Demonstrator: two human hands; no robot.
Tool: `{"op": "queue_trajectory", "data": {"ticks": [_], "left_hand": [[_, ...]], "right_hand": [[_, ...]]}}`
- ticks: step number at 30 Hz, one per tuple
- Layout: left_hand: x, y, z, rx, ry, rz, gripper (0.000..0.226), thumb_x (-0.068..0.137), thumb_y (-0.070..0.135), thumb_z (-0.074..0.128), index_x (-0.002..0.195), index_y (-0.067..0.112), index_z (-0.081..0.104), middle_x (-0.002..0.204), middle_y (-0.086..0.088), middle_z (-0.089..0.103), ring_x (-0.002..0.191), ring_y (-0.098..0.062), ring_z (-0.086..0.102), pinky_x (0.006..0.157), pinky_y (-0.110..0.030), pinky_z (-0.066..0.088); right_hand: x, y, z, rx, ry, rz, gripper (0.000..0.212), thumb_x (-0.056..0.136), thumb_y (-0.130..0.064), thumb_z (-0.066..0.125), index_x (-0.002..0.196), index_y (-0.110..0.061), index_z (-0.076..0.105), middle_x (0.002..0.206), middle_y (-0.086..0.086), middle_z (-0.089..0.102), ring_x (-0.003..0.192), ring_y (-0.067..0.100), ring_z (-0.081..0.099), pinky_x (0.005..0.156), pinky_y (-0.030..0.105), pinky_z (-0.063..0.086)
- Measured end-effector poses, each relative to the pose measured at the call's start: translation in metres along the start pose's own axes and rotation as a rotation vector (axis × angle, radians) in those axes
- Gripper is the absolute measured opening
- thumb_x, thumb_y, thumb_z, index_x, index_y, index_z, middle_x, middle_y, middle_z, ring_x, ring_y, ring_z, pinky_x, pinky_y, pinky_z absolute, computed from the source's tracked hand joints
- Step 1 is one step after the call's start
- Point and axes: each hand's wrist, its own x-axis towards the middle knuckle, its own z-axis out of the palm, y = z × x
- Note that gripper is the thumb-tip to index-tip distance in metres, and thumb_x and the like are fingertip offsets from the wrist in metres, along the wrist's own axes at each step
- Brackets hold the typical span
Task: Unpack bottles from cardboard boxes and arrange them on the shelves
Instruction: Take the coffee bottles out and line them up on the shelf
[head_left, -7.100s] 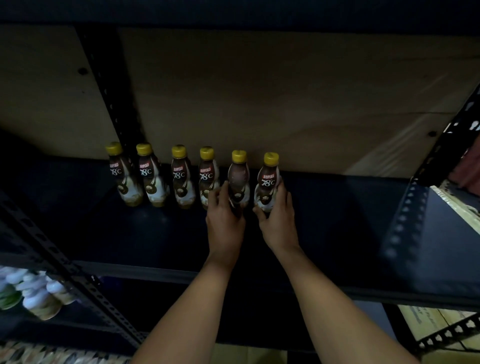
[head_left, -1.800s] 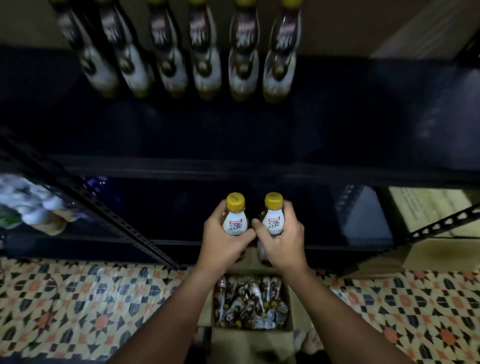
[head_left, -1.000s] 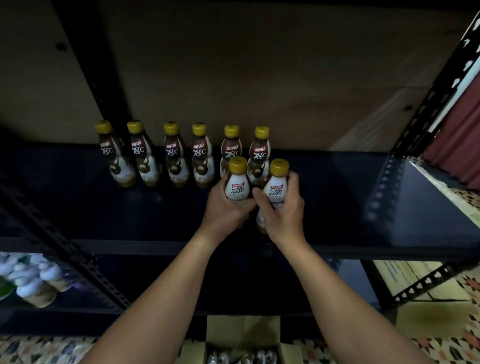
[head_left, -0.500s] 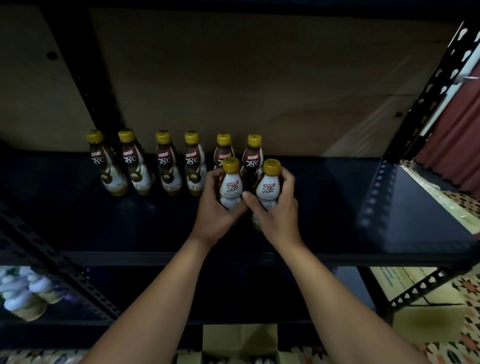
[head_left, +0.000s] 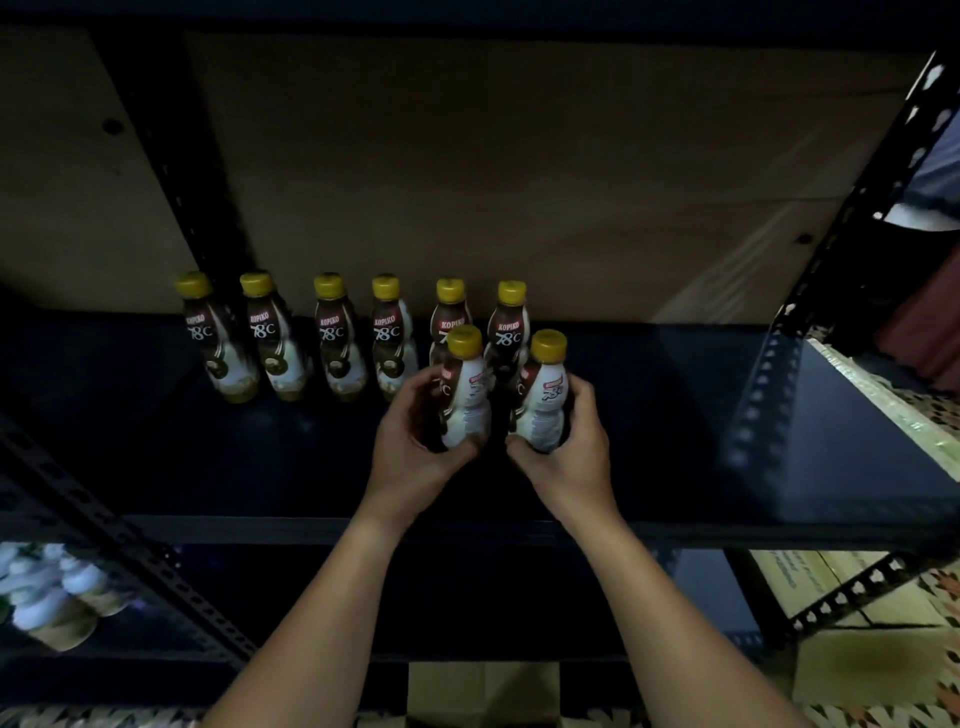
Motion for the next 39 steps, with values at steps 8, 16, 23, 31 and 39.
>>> {"op": "queue_trajectory", "data": {"ticks": [8, 16, 23, 31, 39], "left_hand": [[-0.002, 0.001, 0.0, 0.03, -0.02, 0.006, 0.072, 0.078, -0.003, 0.084, 0.141, 0.01, 0.051, 0.134, -0.002, 0.065, 0.128, -0.015, 0.06, 0.103, -0.026, 0.05], [0.002, -0.005, 0.0, 0.136, 0.017, -0.01, 0.073, 0.07, 0.026, 0.095, 0.132, 0.024, 0.058, 0.129, 0.0, 0.066, 0.123, -0.016, 0.063, 0.103, -0.047, 0.053], [0.001, -0.003, 0.0, 0.168, 0.008, -0.005, 0.076, 0.073, 0.036, 0.091, 0.139, 0.026, 0.053, 0.136, 0.001, 0.061, 0.129, -0.016, 0.058, 0.106, -0.049, 0.05], [-0.001, -0.002, 0.002, 0.165, -0.003, -0.012, 0.079, 0.074, 0.016, 0.091, 0.141, 0.021, 0.05, 0.136, 0.005, 0.062, 0.128, -0.01, 0.058, 0.107, -0.047, 0.05], [-0.004, 0.007, 0.004, 0.16, 0.018, 0.026, 0.075, 0.08, 0.018, 0.086, 0.144, 0.025, 0.048, 0.138, 0.009, 0.06, 0.129, -0.007, 0.057, 0.107, -0.039, 0.051]], "right_hand": [[0.002, 0.005, -0.002, 0.003, -0.053, 0.036, 0.088, 0.065, -0.015, 0.09, 0.134, -0.043, 0.044, 0.13, -0.011, 0.059, 0.122, 0.011, 0.059, 0.098, 0.037, 0.053], [0.003, 0.003, -0.006, 0.05, -0.1, 0.036, 0.082, 0.071, 0.001, 0.084, 0.136, -0.034, 0.046, 0.128, -0.008, 0.065, 0.117, 0.006, 0.064, 0.096, 0.031, 0.055], [0.002, 0.003, -0.004, 0.019, -0.109, 0.022, 0.08, 0.072, -0.004, 0.085, 0.136, -0.032, 0.046, 0.128, -0.007, 0.064, 0.119, 0.009, 0.063, 0.098, 0.037, 0.055], [0.004, 0.003, -0.006, -0.028, -0.09, 0.007, 0.073, 0.074, -0.006, 0.086, 0.135, -0.024, 0.049, 0.124, -0.007, 0.065, 0.115, 0.002, 0.062, 0.095, 0.024, 0.053], [0.003, 0.001, -0.004, -0.123, -0.038, -0.016, 0.065, 0.073, -0.016, 0.087, 0.126, -0.028, 0.052, 0.119, -0.009, 0.062, 0.111, 0.003, 0.06, 0.092, 0.028, 0.05]]}}
